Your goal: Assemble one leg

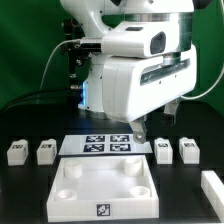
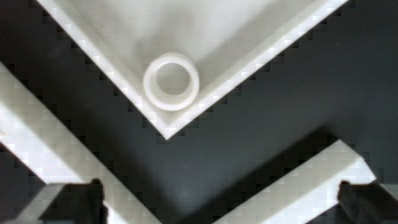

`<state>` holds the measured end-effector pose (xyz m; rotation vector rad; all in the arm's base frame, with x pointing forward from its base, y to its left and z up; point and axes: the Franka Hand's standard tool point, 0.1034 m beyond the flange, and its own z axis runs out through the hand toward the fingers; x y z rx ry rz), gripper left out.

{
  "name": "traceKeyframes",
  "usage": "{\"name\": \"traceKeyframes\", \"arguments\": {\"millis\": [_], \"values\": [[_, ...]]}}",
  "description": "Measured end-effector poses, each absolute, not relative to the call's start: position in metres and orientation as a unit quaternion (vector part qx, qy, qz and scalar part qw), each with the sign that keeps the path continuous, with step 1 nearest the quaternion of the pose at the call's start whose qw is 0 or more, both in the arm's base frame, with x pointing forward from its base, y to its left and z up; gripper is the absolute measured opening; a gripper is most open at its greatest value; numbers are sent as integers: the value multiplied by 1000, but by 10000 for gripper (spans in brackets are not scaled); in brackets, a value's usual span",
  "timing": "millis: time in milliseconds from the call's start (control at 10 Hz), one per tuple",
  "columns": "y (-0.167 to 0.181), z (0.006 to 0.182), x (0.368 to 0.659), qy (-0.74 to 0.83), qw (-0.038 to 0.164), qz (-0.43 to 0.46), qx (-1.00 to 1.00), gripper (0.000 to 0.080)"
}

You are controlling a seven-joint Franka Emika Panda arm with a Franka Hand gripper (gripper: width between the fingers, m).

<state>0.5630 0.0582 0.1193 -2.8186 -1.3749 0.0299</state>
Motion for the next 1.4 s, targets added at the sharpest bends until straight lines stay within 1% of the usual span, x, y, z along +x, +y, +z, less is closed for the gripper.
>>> {"name": "traceKeyframes", "arguments": {"millis": [1000, 1400], "values": [[58, 119, 563, -438, 3, 10, -899, 650], [57, 119, 562, -469, 2, 10, -883, 650]]}}
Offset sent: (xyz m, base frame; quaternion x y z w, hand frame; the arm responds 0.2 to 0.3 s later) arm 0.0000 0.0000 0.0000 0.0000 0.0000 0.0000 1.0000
